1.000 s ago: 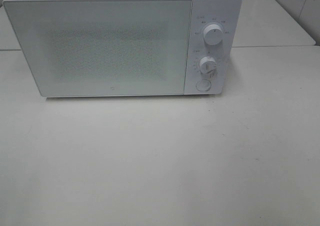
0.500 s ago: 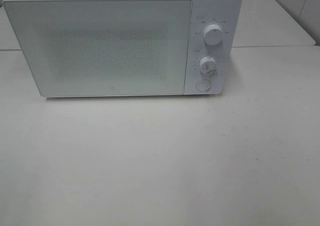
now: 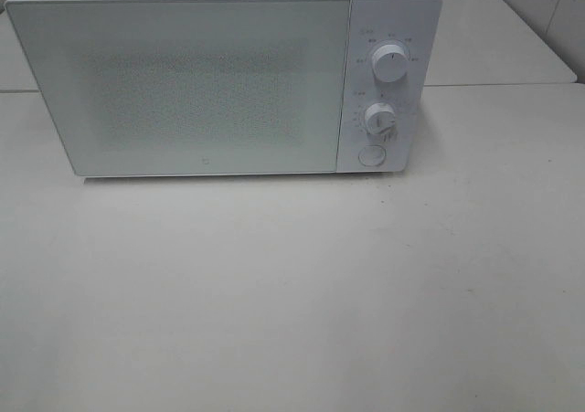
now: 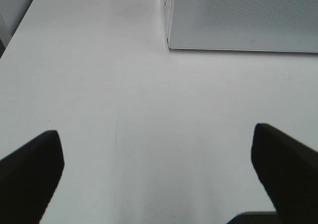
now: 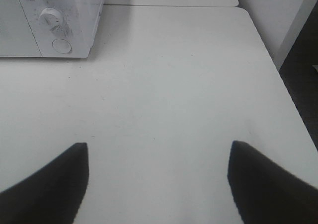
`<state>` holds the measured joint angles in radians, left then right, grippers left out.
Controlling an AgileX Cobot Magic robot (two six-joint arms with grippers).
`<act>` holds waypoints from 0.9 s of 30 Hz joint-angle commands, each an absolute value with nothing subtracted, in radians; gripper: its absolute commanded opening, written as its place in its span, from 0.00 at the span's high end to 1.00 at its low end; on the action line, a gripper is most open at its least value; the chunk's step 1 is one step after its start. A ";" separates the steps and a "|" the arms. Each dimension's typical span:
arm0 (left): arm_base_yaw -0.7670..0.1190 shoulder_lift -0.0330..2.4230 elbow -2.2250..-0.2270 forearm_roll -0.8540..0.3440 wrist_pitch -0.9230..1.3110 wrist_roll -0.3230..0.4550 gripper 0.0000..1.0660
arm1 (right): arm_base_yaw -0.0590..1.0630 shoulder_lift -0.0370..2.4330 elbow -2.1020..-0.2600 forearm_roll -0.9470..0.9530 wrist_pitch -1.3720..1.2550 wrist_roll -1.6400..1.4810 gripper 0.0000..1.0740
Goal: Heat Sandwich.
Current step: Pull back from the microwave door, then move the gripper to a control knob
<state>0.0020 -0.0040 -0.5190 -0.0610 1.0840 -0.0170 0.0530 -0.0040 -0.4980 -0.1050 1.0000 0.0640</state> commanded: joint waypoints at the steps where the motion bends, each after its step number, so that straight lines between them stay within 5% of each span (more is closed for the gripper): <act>1: 0.006 -0.021 -0.516 -0.059 1.069 -0.019 0.08 | 0.046 -0.032 -0.497 -0.108 0.996 0.069 0.30; 27: 0.006 -0.021 -0.516 -0.059 1.069 -0.019 0.08 | 0.046 -0.032 -0.497 -0.109 0.995 0.068 0.30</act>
